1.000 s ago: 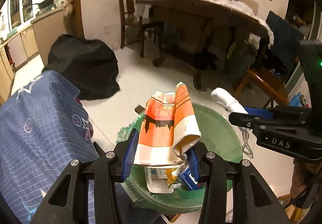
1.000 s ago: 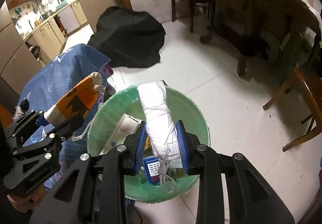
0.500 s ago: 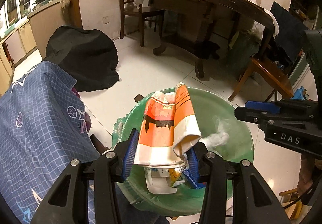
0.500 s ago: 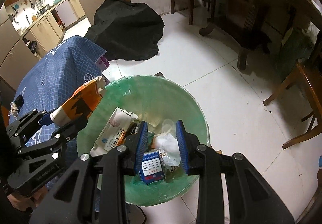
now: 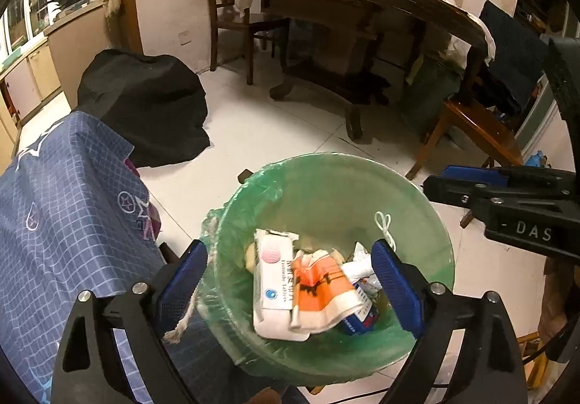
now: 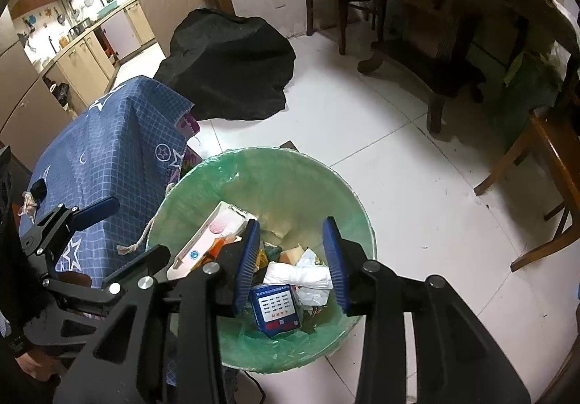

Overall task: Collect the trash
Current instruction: 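Open both tools to drop the cup and towel into the bin, then swing both tools back to the bed toward the seed bag and black cloth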

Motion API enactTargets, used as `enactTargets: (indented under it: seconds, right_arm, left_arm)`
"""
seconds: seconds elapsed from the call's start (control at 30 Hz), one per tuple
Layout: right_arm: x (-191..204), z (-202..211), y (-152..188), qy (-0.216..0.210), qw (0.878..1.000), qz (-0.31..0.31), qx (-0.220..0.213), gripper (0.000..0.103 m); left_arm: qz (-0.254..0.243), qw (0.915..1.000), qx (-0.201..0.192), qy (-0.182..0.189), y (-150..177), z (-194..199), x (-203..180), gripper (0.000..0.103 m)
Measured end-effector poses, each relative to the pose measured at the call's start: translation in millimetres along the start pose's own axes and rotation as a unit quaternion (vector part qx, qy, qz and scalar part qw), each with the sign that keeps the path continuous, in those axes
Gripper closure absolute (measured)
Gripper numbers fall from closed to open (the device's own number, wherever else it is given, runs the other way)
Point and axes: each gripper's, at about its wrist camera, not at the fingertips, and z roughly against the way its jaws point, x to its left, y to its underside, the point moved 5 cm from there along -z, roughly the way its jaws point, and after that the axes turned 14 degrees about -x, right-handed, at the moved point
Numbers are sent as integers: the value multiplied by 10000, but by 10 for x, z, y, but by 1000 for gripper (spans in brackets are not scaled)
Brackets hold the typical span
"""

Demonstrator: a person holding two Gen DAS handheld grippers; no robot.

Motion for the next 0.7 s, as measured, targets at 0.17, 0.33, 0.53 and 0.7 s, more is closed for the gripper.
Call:
enactTargets:
  seconds: [0.17, 0.33, 0.53, 0.7]
  right_arm:
    - [305, 313, -32, -339, 9981, 175, -486, 51]
    - [696, 493, 131, -854, 9934, 239, -724, 36]
    - [1359, 500, 415, -1459, 9859, 520, -629, 32]
    - [1889, 416, 606, -1835, 9794, 733, -427, 30]
  left_arm:
    - [17, 9999, -141, -49, 65, 343, 232, 12]
    - [149, 9981, -401, -440, 237, 919, 893, 12]
    - [789, 9874, -639, -1211, 508, 1703, 2055, 12]
    - [1381, 9697, -717, -1884, 813, 2280, 3057, 12]
